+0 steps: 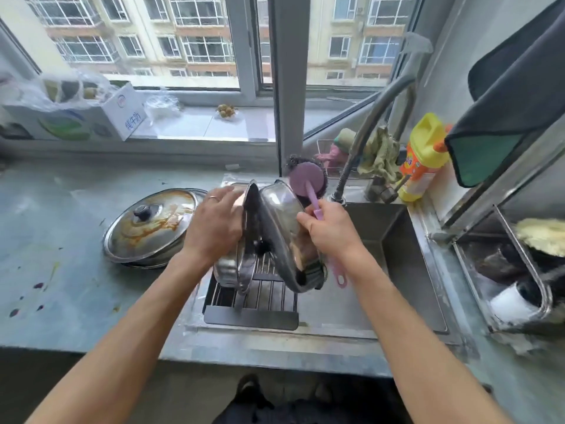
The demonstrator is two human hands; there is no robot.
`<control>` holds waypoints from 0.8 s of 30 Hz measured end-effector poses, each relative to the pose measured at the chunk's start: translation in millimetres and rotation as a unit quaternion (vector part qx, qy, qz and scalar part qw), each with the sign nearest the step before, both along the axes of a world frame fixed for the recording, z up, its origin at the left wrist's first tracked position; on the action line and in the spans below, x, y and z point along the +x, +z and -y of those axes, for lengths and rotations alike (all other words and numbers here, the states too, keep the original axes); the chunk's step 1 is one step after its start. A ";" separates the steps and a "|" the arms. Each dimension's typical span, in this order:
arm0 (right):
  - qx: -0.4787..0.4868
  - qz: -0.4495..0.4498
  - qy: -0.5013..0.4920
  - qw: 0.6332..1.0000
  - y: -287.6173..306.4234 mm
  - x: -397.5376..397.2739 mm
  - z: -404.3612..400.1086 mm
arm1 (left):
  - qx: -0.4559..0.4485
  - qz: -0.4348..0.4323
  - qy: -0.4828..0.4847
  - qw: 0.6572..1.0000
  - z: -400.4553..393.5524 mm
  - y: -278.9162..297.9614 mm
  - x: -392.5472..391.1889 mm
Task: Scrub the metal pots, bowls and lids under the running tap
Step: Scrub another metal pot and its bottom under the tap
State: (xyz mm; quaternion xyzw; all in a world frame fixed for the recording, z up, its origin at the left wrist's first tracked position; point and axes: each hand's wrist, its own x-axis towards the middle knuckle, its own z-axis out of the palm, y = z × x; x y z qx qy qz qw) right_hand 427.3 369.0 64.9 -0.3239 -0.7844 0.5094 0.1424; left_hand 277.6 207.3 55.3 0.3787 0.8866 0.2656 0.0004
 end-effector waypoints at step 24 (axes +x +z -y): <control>-0.267 0.045 -0.086 0.959 -69.2 -112.3 41.1 | 0.055 0.067 -0.139 0.986 49.1 -42.9 -59.6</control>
